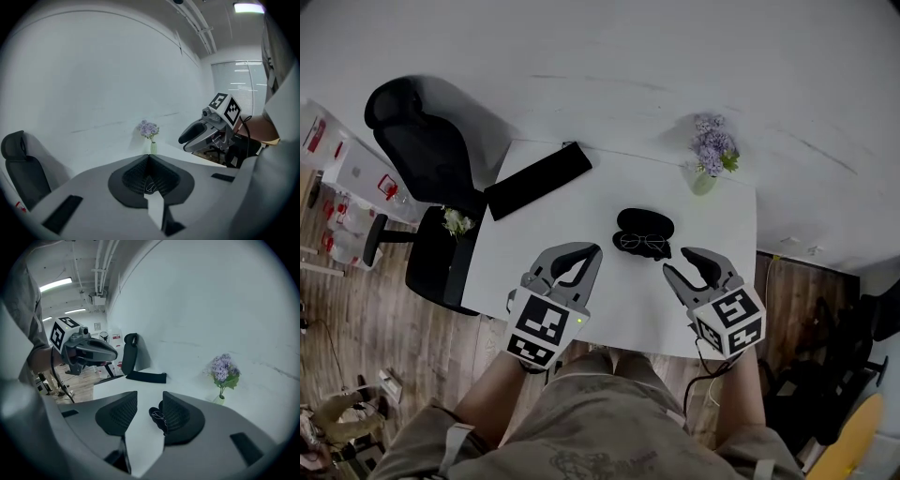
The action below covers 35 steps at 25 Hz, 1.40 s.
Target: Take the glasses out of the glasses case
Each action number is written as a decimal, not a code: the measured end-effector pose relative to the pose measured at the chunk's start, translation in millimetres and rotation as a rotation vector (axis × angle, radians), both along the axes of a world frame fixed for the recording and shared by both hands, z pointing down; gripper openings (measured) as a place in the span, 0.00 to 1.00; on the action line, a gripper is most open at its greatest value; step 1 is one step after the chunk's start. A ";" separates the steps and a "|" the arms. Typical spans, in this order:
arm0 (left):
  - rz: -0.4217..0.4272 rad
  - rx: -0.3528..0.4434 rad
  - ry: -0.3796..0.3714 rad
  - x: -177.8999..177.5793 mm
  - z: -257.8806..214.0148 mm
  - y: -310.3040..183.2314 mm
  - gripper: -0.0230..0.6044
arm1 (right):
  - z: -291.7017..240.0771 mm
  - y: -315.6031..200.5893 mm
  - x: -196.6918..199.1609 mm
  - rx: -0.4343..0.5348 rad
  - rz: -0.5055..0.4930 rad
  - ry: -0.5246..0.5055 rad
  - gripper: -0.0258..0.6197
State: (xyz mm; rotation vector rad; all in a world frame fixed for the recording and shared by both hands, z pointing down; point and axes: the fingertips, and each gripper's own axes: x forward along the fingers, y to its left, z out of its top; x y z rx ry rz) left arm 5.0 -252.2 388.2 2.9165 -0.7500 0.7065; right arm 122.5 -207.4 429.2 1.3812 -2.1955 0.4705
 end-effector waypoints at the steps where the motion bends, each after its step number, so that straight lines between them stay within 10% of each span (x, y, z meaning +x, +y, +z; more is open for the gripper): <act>1: -0.006 -0.011 -0.010 2.5 6.7 -3.1 0.06 | 7.3 -5.5 2.3 -0.012 -0.009 0.004 0.32; 35: -0.191 -0.268 -0.202 4.9 164.5 -35.9 0.06 | 265.7 -75.8 -0.2 -0.365 -0.578 0.451 0.34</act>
